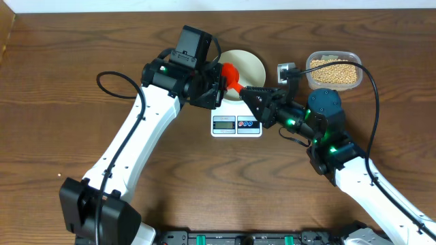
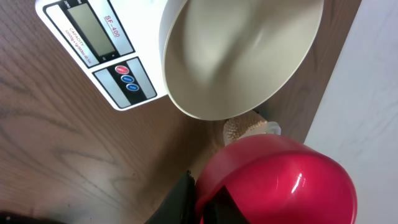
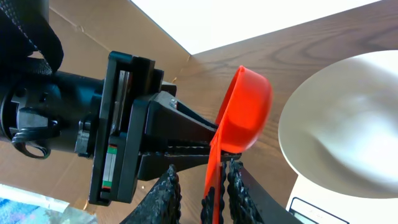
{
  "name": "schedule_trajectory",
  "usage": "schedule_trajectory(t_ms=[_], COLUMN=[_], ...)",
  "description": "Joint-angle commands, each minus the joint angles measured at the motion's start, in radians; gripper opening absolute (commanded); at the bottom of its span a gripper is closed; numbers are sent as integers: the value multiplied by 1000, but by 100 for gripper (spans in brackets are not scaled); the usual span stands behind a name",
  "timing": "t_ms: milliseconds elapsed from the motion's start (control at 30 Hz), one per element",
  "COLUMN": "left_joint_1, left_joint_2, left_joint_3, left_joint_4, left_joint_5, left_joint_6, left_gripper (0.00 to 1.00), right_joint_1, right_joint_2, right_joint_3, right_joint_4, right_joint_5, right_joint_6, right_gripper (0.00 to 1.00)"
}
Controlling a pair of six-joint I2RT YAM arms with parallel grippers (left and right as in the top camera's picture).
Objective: Scoop item into bowl and weigh 50g on scale
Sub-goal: 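Bring the right gripper to the scoop handle held by the left gripper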
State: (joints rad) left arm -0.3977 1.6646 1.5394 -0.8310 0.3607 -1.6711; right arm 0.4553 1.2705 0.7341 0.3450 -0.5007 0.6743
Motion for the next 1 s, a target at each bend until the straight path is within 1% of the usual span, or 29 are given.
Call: schedule_trajectory(t_ms=[0,133,433,833,967], left_joint_1=[-1,-1,-1,-1,-1], left_joint_2=[2,2,2,2,2], left_joint_3=[2,2,2,2,2], left_joint_4=[-6,-6,-6,-6,-6], left_joint_5=[-14,-14,-13,-13,-13], left_joint_6=[31,59,66,74,74], left_gripper=[7,7,7,7,7], right_joint_1=[7,8,10,10,10], right_joint_2=[6,17,47,46,47], right_joint_3=[18,18,18,18,18], right_joint_4=[-8,-15,5,66,63], right_joint_5=[-11,-19,-23,-21,-21], right_joint_6=[10,10,29,29,29], right_gripper=[25,24,22,23,22])
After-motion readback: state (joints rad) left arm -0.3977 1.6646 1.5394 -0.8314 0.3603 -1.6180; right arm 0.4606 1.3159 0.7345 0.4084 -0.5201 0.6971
